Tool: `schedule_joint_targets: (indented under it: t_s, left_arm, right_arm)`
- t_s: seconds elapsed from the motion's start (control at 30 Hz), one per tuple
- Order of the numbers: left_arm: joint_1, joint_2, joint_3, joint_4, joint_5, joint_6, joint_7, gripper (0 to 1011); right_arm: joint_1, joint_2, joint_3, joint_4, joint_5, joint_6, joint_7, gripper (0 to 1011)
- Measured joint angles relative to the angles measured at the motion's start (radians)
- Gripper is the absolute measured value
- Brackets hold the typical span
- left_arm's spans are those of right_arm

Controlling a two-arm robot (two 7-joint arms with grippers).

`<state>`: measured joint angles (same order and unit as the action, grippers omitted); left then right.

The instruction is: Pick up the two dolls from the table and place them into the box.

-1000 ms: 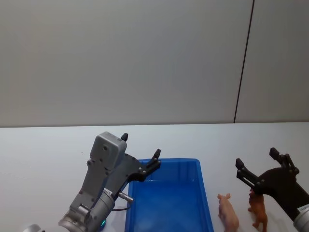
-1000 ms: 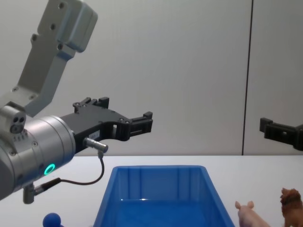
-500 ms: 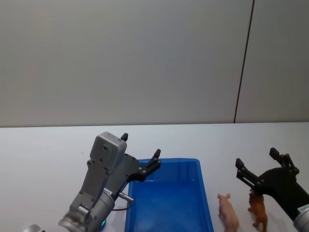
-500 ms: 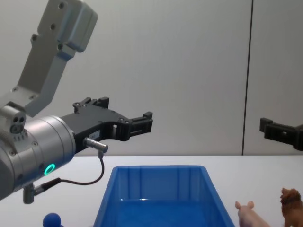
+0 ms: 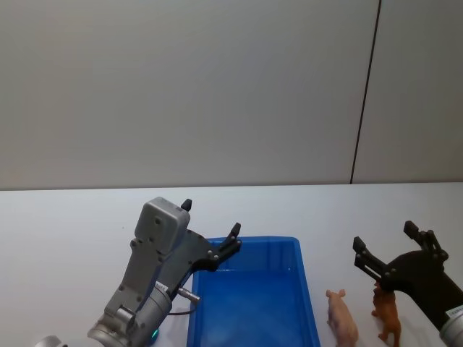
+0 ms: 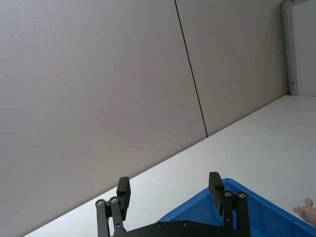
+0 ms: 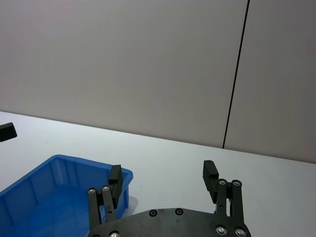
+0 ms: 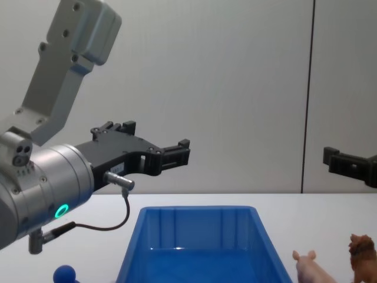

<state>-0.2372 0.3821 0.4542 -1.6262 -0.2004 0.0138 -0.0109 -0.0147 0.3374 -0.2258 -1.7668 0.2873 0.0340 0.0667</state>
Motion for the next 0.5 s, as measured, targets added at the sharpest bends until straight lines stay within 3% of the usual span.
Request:
schedule_joint_targets:
  t_s: [0.2,0.5]
  left_arm:
    - [0.000,0.000,0.000,0.000,0.000,0.000,0.000,1001]
    - [0.000,0.000,0.000,0.000,0.000,0.000,0.000,1001]
  right_arm:
    - [-0.002,-0.001,0.000,-0.003,-0.001,0.007,-0.005,1001]
    - [-0.015,-0.001,0.004,-0.018,0.002,0.070,-0.043,1001]
